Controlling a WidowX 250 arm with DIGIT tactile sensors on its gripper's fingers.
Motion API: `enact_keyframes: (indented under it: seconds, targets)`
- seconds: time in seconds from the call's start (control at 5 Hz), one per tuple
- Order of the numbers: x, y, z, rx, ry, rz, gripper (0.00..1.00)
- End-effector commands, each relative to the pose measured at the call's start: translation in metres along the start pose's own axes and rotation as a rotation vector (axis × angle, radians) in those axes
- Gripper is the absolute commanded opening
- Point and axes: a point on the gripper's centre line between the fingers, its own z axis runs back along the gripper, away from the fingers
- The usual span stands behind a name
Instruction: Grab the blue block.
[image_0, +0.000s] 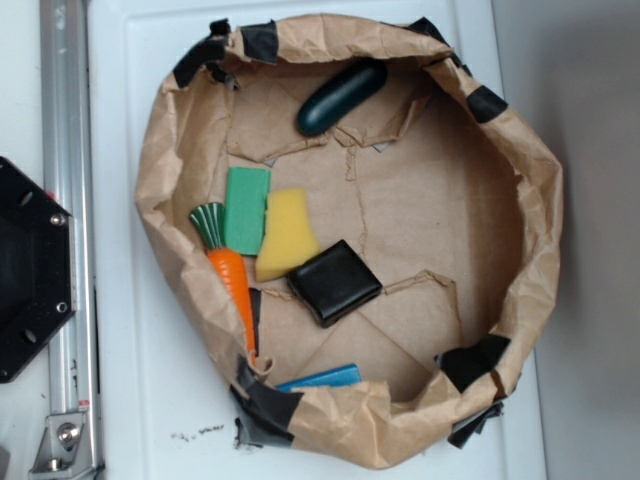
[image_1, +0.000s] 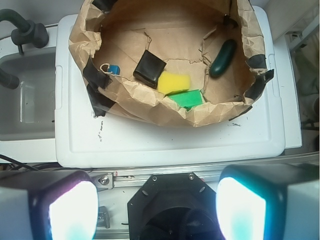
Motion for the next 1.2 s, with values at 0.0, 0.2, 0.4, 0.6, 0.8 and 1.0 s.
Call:
enact_keyframes:
  seconds: [0.0,0.2,0.4,0.6,0.8,1.0]
  targets:
    - [0.0,0.0,0.0,0.0,0.0,0.0,1.0]
    - [0.046,0.003,-0.036,0.039,0.017,0.101,1.0]
    - [0.091,0.007,-0.07,0.036,0.04,0.202,1.0]
    - [0.112,0.016,-0.104,0.018,0.082,0.298,1.0]
    - [0.118,0.024,-0.142,-0.019,0.123,0.436,1.0]
    - [0.113,0.005,-0.166,-0.066,0.236,0.517,1.0]
